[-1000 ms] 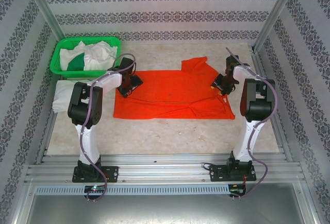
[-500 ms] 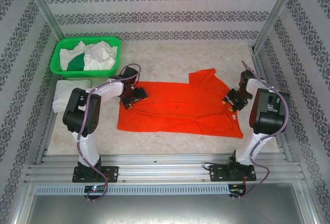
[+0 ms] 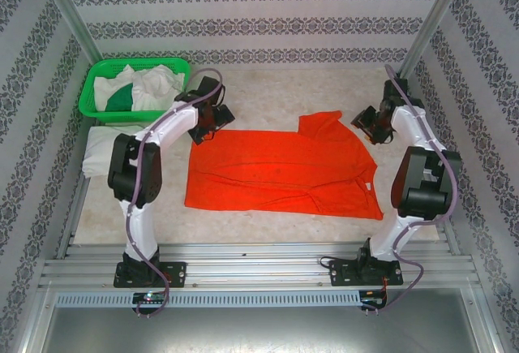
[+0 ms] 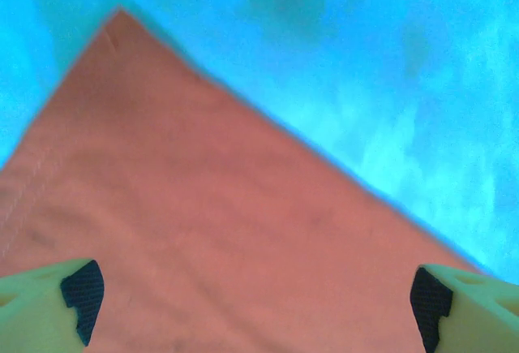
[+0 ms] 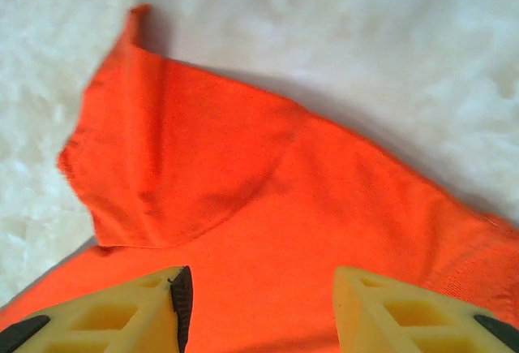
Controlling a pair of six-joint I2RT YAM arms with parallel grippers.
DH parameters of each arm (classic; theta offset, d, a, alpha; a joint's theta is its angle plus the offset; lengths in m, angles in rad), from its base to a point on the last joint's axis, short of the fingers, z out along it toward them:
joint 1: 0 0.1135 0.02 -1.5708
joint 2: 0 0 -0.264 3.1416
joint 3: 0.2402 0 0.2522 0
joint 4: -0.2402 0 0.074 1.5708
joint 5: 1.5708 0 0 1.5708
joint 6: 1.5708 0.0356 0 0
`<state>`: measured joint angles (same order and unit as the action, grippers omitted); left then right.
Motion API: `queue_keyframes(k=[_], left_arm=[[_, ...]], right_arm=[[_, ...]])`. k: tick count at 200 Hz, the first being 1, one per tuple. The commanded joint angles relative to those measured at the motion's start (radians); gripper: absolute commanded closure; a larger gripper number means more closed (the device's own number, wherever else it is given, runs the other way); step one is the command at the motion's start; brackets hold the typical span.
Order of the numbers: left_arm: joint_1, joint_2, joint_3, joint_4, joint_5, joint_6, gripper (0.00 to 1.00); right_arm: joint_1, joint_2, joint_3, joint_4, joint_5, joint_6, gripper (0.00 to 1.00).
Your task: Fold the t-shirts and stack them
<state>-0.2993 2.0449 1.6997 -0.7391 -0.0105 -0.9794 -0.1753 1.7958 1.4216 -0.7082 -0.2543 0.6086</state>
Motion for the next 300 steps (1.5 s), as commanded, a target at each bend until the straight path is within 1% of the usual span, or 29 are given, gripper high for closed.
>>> queue_keyframes(k=[1,13,35,66,94,140,170,224,252,300], left_arm=[[0.025,0.118,0.144,-0.234,-0.151,-0.108,0.12],[0.036,0.17,0.229,-0.332,-0.201,-0.153,0.22],[0.057,0.232,0.309,-0.424,-0.233,-0.209,0.29],[0.083,0.269,0.311,-0.394,-0.18,-0.271,0.35],[0.097,0.301,0.33,-0.369,-0.151,-0.297,0.4],[0.103,0.356,0.402,-0.397,-0.145,-0.31,0.43],[0.106,0.38,0.412,-0.381,-0.116,-0.322,0.49],[0.115,0.425,0.458,-0.397,-0.105,-0.313,0.54],[0.12,0.446,0.468,-0.404,-0.093,-0.309,0.58],[0.113,0.462,0.467,-0.402,-0.06,-0.309,0.57]], right_arm=[[0.027,0.05,0.028,-0.024,0.006,-0.005,0.5],[0.035,0.058,0.03,-0.019,-0.001,-0.001,0.5],[0.036,0.065,0.017,-0.01,-0.009,0.006,0.5],[0.037,0.066,-0.001,-0.007,-0.015,0.003,0.5],[0.037,0.064,-0.013,-0.006,-0.02,0.0,0.5],[0.037,0.069,-0.02,-0.01,-0.029,-0.011,0.51],[0.038,0.078,-0.011,-0.01,-0.037,-0.01,0.51],[0.037,0.086,-0.01,-0.006,-0.052,-0.008,0.51],[0.037,0.089,-0.01,-0.006,-0.055,-0.01,0.51],[0.037,0.093,-0.003,-0.007,-0.057,-0.012,0.51]])
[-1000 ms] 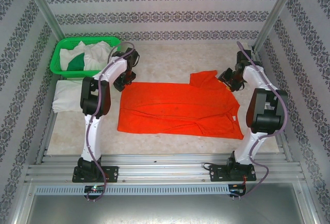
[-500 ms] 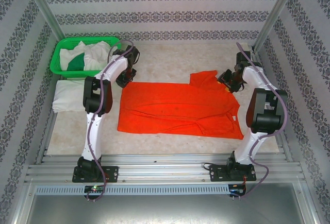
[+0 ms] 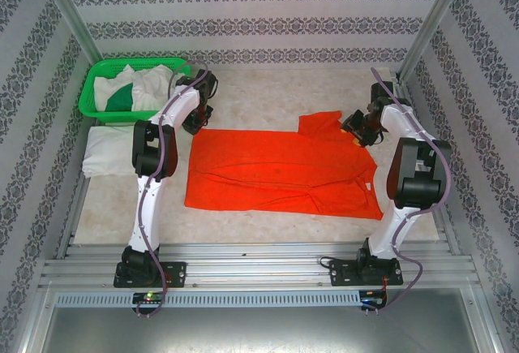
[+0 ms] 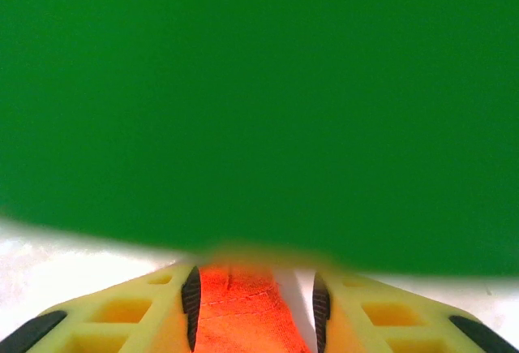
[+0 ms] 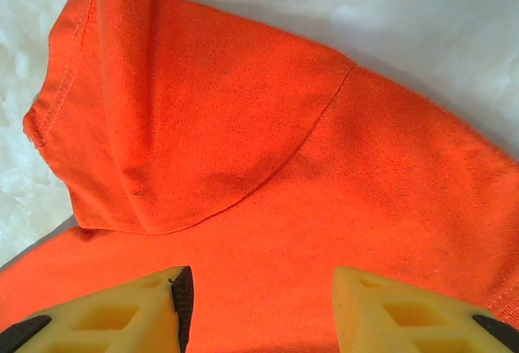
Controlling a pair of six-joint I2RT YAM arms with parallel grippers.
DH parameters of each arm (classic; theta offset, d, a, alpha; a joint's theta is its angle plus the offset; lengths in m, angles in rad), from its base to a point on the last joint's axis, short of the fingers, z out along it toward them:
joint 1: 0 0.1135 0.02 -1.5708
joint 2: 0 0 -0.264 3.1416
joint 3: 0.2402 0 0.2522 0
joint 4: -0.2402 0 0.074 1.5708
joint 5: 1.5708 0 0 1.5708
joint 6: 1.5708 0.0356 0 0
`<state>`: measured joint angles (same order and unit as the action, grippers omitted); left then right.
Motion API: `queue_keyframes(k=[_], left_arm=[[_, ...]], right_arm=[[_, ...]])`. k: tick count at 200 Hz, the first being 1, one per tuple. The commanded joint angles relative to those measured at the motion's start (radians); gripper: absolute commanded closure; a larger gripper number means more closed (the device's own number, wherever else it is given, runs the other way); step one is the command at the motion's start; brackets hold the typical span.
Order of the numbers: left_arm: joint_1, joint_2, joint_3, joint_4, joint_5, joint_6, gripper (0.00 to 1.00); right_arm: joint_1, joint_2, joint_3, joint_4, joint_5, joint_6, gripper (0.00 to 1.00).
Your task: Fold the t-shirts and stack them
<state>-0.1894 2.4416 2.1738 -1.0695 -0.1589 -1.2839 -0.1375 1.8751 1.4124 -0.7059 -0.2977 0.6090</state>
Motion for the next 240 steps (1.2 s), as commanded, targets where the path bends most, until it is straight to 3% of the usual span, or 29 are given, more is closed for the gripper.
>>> queue_keyframes(k=[1,54,84,137,171,240], left_arm=[[0.003,0.065,-0.007,-0.072,0.088,-0.005,0.57],[-0.026,-0.004,0.01,-0.064,0.007,0.042,0.55],[-0.038,-0.03,0.034,-0.077,-0.016,0.058,0.54],[-0.05,-0.069,0.043,-0.074,-0.019,0.06,0.52],[-0.053,-0.085,0.043,-0.067,0.0,0.062,0.51],[-0.082,-0.077,0.046,-0.049,0.035,0.051,0.51]], right_arm=[[0.0,0.013,0.006,-0.009,-0.014,-0.012,0.51],[0.003,0.012,0.017,0.024,-0.042,-0.024,0.51],[0.023,0.097,0.098,0.01,-0.087,-0.059,0.52],[0.012,0.257,0.199,-0.031,-0.037,-0.019,0.54],[-0.001,0.356,0.297,-0.111,0.035,-0.083,0.54],[-0.039,0.379,0.323,-0.141,0.023,-0.083,0.54]])
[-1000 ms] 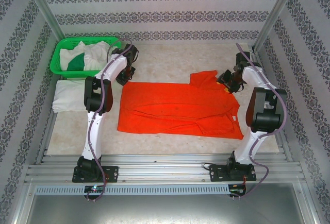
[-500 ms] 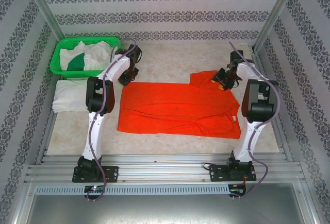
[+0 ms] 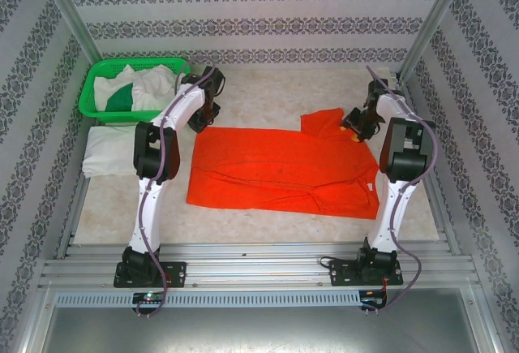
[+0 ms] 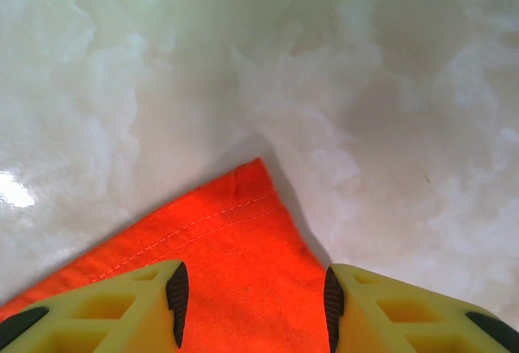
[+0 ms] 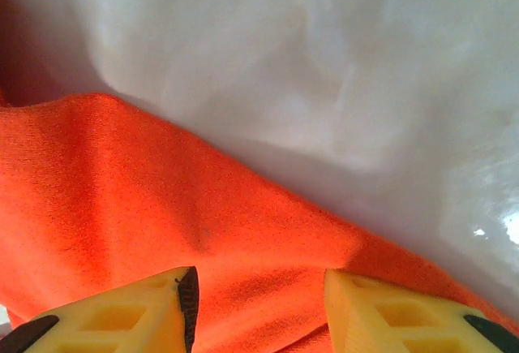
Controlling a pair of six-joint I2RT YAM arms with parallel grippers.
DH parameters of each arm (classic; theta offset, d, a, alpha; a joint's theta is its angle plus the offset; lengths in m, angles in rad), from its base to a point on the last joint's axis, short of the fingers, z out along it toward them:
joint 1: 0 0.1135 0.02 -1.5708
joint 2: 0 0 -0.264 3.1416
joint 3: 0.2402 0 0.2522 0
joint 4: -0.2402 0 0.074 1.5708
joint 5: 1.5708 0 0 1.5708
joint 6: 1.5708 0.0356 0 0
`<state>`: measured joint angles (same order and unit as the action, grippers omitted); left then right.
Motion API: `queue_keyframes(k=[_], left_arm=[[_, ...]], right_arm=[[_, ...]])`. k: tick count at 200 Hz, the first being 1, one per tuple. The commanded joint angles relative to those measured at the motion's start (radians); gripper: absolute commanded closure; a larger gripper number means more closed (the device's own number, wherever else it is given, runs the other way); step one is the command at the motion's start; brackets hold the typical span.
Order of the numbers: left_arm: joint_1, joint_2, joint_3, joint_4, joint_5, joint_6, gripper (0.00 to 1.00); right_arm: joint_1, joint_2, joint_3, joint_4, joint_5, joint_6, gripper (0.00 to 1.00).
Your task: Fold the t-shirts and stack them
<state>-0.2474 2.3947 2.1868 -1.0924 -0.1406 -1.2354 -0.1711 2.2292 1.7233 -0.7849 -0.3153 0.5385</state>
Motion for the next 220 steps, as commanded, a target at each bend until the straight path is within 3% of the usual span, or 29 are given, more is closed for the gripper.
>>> queue_keyframes(k=[1,30,70,100,220], left_arm=[[-0.024,-0.029,0.034,-0.026,0.018,0.001,0.51],[-0.032,-0.015,0.047,-0.024,0.024,0.001,0.51],[-0.035,0.015,0.075,0.001,0.059,-0.001,0.51],[-0.045,0.063,0.133,-0.019,0.085,-0.003,0.51],[-0.036,0.256,0.365,-0.013,0.045,0.084,0.51]], right_arm=[[-0.005,0.025,0.013,-0.064,0.042,-0.013,0.54],[-0.01,-0.024,-0.011,-0.097,0.142,-0.033,0.56],[-0.052,-0.029,-0.042,-0.085,0.139,-0.06,0.56],[-0.054,-0.015,0.01,-0.126,0.218,-0.094,0.57],[-0.041,-0.217,-0.059,-0.03,0.031,-0.087,0.54]])
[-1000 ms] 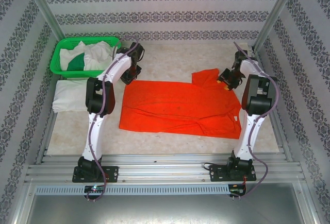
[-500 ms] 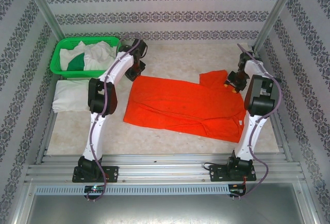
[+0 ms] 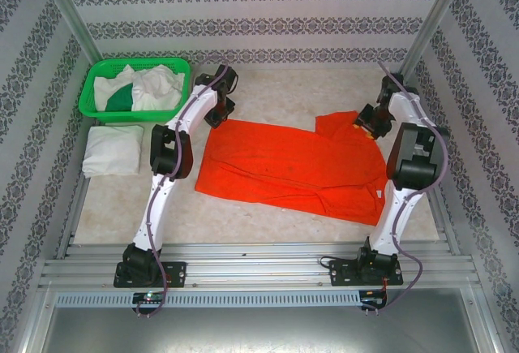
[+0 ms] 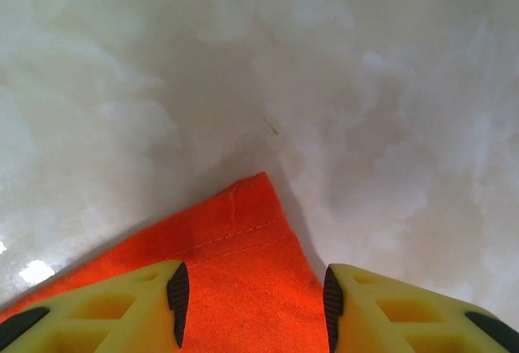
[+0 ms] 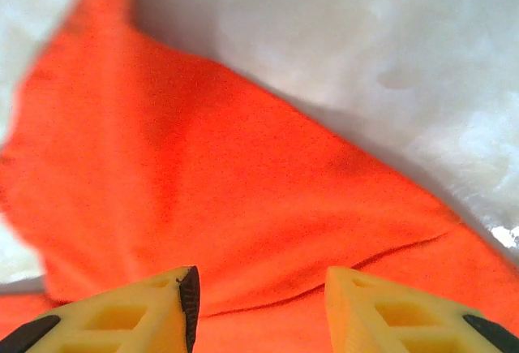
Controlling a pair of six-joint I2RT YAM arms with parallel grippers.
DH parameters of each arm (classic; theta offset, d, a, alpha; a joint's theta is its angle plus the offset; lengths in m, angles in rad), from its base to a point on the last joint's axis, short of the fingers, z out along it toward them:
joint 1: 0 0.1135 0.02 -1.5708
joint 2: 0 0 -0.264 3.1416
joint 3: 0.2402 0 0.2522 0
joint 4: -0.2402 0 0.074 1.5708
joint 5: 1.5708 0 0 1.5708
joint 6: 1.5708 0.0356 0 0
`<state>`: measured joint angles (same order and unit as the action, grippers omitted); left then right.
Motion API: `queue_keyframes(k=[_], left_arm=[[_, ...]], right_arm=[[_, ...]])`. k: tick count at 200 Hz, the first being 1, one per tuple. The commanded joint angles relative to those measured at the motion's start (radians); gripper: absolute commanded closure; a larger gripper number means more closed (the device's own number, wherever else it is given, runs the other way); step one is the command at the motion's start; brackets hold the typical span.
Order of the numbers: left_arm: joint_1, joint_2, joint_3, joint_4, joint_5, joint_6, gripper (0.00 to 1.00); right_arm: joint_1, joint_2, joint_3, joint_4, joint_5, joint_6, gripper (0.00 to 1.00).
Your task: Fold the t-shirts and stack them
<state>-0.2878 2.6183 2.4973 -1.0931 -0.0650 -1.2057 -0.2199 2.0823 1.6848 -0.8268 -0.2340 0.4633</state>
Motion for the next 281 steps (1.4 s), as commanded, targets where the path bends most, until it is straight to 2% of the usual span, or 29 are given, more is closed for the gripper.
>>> queue_keyframes(k=[1,56,103,128,148,181,221,281], left_arm=[[0.004,0.033,0.056,-0.013,-0.03,0.055,0.51],[0.013,0.088,0.133,-0.03,-0.002,0.124,0.51],[0.025,0.125,0.165,-0.077,0.012,0.213,0.58],[0.031,0.164,0.191,-0.136,0.035,0.252,0.62],[0.035,0.188,0.199,-0.195,0.048,0.269,0.73],[0.035,0.189,0.194,-0.25,0.047,0.285,0.82],[0.041,0.171,0.193,-0.263,0.05,0.286,1.0],[0.031,0.028,0.071,-0.276,0.017,0.296,1.0]], right_arm=[[0.008,-0.071,-0.021,0.012,-0.051,-0.012,0.54],[0.024,-0.097,-0.067,0.014,-0.07,0.001,0.54],[0.043,-0.087,-0.077,0.017,-0.075,0.009,0.54],[0.05,-0.084,-0.071,0.013,-0.074,0.01,0.54],[0.051,-0.08,-0.069,0.011,-0.076,0.012,0.54],[0.055,-0.08,-0.062,0.014,-0.079,0.021,0.54],[0.062,-0.076,-0.036,0.011,-0.079,0.027,0.54],[0.059,-0.087,-0.036,0.013,0.063,0.051,0.54]])
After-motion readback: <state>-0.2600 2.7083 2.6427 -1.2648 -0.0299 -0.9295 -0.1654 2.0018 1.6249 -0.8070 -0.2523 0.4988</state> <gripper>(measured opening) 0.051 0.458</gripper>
